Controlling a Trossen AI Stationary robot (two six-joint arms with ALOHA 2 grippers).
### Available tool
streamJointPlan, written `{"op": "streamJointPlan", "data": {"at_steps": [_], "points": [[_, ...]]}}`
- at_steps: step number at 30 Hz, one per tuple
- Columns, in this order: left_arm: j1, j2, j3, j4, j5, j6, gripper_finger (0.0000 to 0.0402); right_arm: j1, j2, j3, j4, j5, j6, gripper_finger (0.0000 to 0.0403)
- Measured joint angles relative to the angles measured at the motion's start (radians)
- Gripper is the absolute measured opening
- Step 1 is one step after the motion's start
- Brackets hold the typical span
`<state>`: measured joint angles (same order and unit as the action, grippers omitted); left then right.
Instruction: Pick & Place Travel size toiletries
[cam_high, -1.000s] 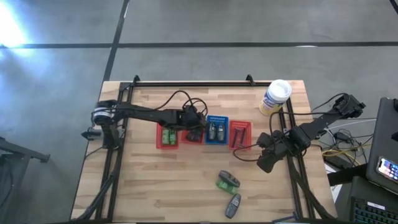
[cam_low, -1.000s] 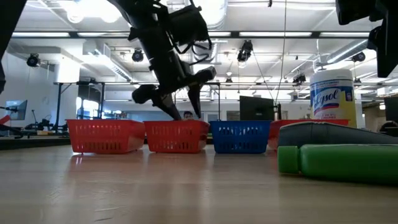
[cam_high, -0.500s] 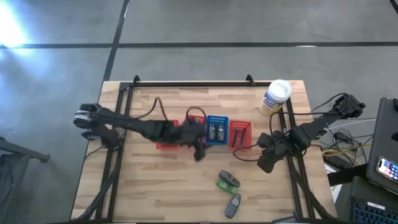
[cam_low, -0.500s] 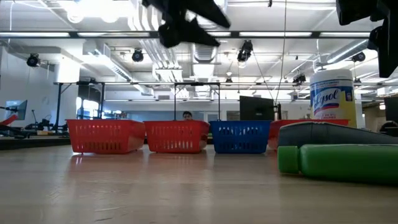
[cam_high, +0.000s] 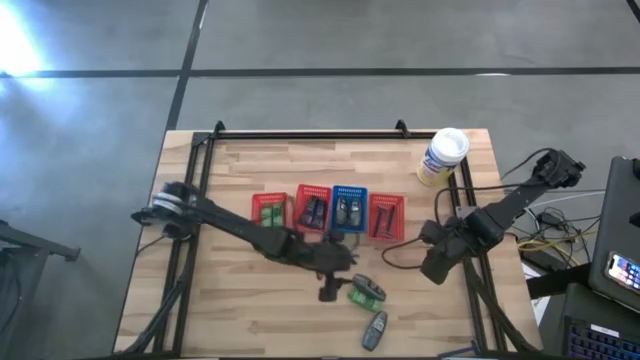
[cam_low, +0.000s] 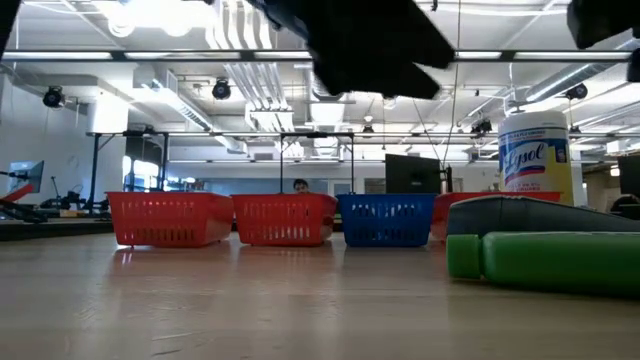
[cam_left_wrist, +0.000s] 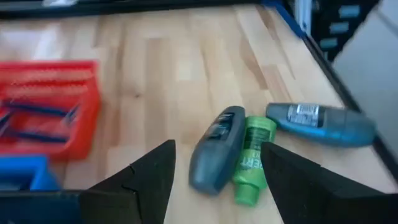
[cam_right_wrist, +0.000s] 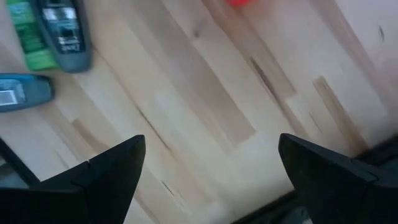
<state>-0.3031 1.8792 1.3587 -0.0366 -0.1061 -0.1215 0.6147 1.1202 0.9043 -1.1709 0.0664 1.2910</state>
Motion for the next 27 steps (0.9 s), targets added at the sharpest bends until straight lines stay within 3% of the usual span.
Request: {"op": "streamJointPlan", "data": {"at_steps": [3,6,9,12,16,23,27], "points": [[-0.002,0.085,0.091,-0.028,0.030,0.066,0.0241,0.034,0.000,-0.012,0.000,-0.025,0.078,0.0366],[-0.001,0.133,0.192,-0.177,0.063,0.061,0.0241,0.083,0.001,-0.021,0.054,-0.044,0.161,0.0366],[-0.007,0.132,0.261,-0.408,0.060,0.047,0.0241,0.144,0.001,-0.039,0.199,-0.037,0.204,0.0366],[-0.020,0.075,0.245,-0.526,0.058,-0.013,0.0241,0.176,0.026,-0.066,0.314,0.008,0.244,0.0366],[-0.047,-0.069,0.143,-0.535,0.030,-0.124,0.0241,0.166,0.099,-0.084,0.399,0.060,0.215,0.0366],[-0.090,-0.353,-0.177,-0.470,-0.196,-0.330,0.0241,0.070,0.291,-0.032,0.591,0.061,0.024,0.0366],[-0.095,-0.496,-0.336,-0.415,-0.208,-0.423,0.0241,0.009,0.402,0.045,0.591,0.065,-0.048,0.0366]]}}
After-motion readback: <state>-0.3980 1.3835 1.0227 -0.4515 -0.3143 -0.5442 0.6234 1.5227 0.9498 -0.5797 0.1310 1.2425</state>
